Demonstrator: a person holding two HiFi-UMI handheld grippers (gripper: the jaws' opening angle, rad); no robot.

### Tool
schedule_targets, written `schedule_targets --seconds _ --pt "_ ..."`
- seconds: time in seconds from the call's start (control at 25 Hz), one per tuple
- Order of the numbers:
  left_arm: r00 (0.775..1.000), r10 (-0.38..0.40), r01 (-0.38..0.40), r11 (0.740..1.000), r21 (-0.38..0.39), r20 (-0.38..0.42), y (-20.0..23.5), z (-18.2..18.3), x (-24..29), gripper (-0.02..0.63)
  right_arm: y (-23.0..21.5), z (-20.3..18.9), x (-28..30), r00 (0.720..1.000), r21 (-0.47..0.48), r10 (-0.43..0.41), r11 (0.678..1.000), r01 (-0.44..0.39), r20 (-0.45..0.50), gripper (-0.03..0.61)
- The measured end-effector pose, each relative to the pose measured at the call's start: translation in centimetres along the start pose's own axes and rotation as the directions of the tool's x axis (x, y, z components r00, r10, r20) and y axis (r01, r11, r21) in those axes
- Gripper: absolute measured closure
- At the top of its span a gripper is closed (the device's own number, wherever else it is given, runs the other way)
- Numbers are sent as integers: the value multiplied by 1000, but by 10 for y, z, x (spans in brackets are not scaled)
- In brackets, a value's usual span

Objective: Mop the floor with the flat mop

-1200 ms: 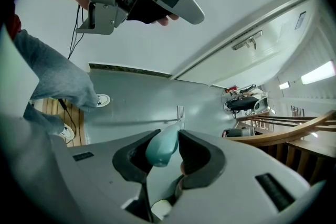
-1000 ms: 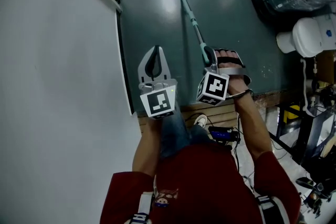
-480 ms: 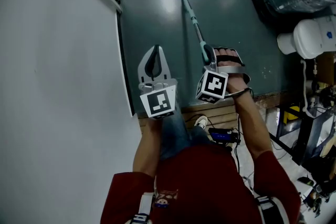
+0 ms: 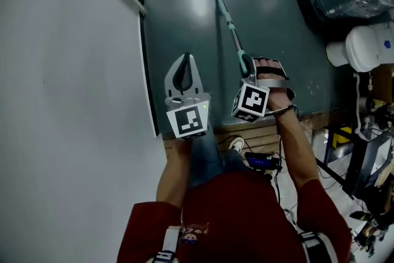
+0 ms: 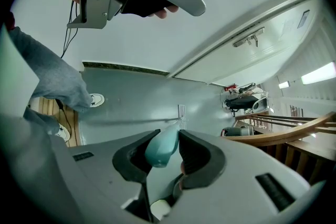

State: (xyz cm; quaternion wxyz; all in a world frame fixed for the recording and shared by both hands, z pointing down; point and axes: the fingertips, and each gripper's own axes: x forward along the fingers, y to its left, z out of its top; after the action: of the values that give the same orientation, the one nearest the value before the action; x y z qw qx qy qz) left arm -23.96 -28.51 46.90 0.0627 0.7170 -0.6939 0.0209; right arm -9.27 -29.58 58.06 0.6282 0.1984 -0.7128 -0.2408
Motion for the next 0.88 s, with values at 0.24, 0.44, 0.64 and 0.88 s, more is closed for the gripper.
schedule_targets --seconds 0.24,0.44,0.64,0.88 --pt "1000 3 -3 1000 0 0 -3 0 -6 598 6 -8 1 1000 -11 1 1000 -1 -18 457" --pt "1000 3 -3 1000 -3 -2 -5 -1 -8 598 8 -13 2 1000 -10 12 1000 -12 -25 457" --pt "1000 2 -2 1000 3 -5 -10 1 -11 598 4 -15 -5 1000 -13 5 1000 -5 -23 457" --pt "1000 6 -6 1000 7 -6 -13 -1 -17 598 8 -19 -9 1000 -6 -1 1000 1 -19 459"
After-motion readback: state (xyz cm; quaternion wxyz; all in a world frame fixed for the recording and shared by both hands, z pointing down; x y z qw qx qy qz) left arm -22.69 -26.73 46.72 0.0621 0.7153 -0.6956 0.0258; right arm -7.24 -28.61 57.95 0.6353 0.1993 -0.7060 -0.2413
